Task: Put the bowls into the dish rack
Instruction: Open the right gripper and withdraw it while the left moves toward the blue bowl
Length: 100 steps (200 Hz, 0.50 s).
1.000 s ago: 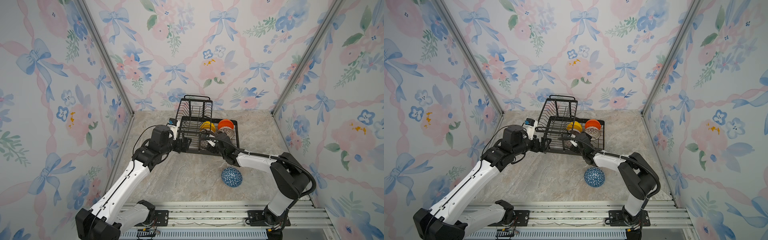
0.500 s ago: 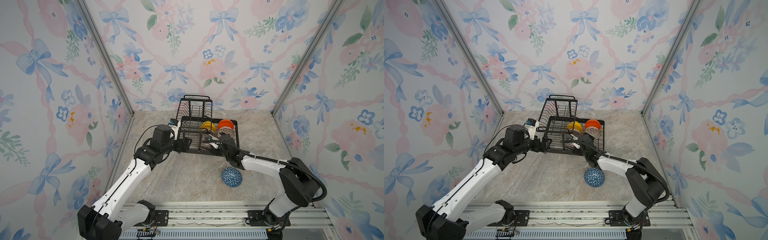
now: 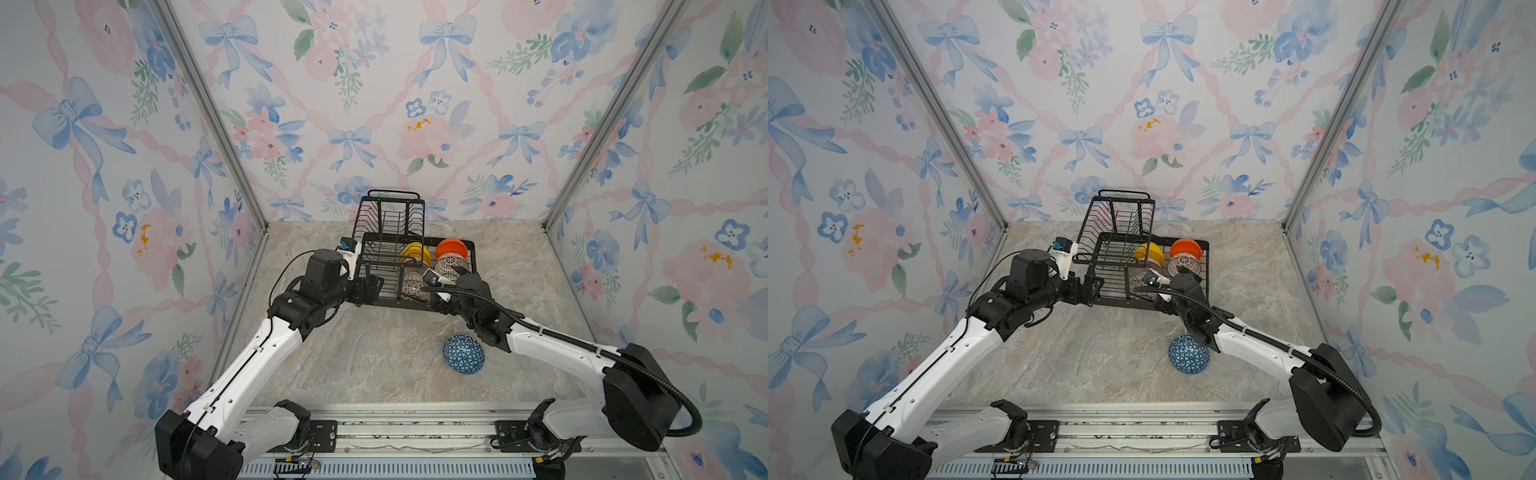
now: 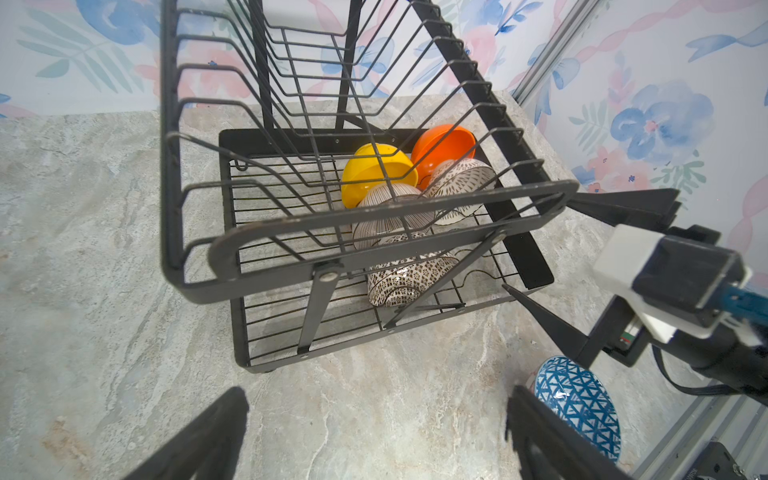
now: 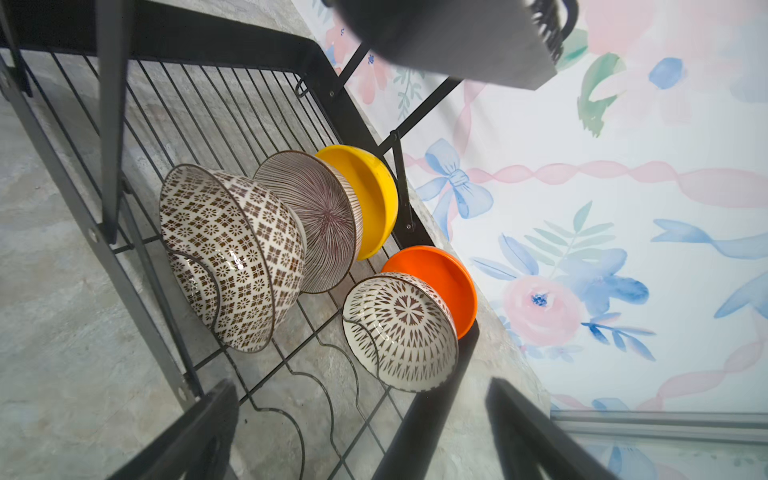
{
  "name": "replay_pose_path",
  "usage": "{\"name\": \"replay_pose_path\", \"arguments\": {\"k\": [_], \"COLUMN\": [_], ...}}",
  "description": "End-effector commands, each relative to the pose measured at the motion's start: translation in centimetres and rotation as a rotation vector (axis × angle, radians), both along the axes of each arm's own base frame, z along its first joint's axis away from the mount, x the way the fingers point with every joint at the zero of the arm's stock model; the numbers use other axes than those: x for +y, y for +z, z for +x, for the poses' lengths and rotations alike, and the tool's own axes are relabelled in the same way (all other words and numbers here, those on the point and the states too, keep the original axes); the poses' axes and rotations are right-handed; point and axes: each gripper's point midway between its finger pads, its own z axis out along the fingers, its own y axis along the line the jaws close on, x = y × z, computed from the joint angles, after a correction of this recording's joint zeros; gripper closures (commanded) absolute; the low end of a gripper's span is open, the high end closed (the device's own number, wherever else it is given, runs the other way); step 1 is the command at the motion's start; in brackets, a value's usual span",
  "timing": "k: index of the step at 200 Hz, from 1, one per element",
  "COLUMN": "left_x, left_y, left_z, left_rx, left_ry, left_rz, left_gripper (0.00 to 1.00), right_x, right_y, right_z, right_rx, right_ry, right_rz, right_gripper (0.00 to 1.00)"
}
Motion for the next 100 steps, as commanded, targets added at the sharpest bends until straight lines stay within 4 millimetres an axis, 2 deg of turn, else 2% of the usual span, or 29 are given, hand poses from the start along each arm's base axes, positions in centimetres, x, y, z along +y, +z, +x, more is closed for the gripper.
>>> {"name": "replay_pose_path", "arguments": {"k": [1,14,19,57,100], "left_x": [-0.2,-0.7,-0.9,-2.8,-6.7], "left_y": [-1.0,-1.4,-1.5,-2.7,-5.3], "left_z": [-0.6,-0.8,-0.9,-2.0,-4.1], "left_rx": [0.025,0.035,0.036,0.063,0.125], "left_ry": [-0.010,-0.022,-0.027,-0.061,-0.139], "left_rz": [0.010,0.014,0.017,0.036,0.032], "left_gripper": [0.02,0.02,0.02,0.02,0.02], "right_x": [-1.8,-2.7,-3.1,-5.8,-8.4], "right_y": [0.1,0.8,1.2,3.3,4.7], "right_z": [-1.1,-1.4,-1.3,-1.0,-0.5], "right_rx": [0.069,0.081,0.085,0.140,0.197], "right_ry": [-0.051,-0.076,-0.091,-0.157,-0.241], "right_rz": [0.084,0.146,0.177,0.337,0.422], "right_gripper": [0.04,0.01,0.03,0.03,0.03]}}
